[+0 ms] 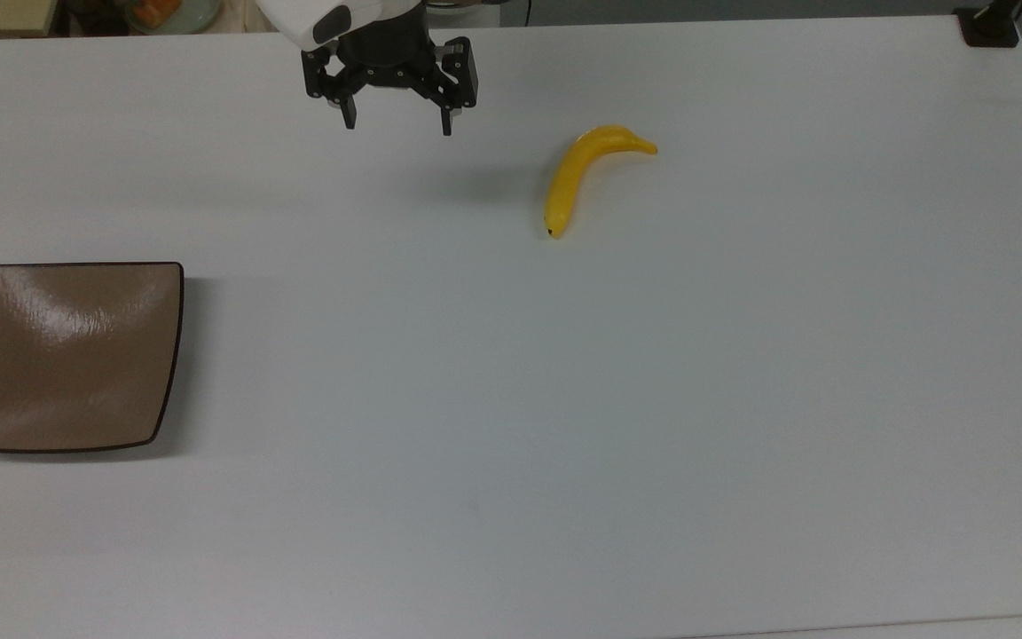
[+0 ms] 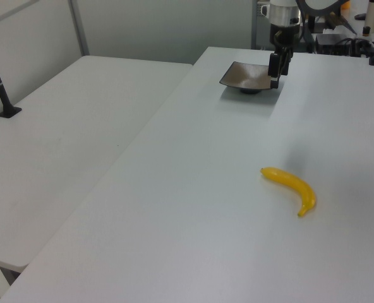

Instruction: Bananas placed on a ceramic plate

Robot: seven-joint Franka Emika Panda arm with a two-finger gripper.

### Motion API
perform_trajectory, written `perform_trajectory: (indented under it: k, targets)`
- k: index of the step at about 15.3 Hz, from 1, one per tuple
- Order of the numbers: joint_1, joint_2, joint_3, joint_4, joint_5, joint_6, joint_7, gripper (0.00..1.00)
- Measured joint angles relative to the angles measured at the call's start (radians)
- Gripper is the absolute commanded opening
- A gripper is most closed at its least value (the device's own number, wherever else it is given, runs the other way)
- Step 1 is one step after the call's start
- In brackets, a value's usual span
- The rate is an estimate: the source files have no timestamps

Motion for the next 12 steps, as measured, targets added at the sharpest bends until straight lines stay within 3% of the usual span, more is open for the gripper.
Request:
perform_trajectory:
  k: [12]
  targets:
    - [0.000,0.000,0.000,-0.016,0.000,0.000,-0.001,1.00]
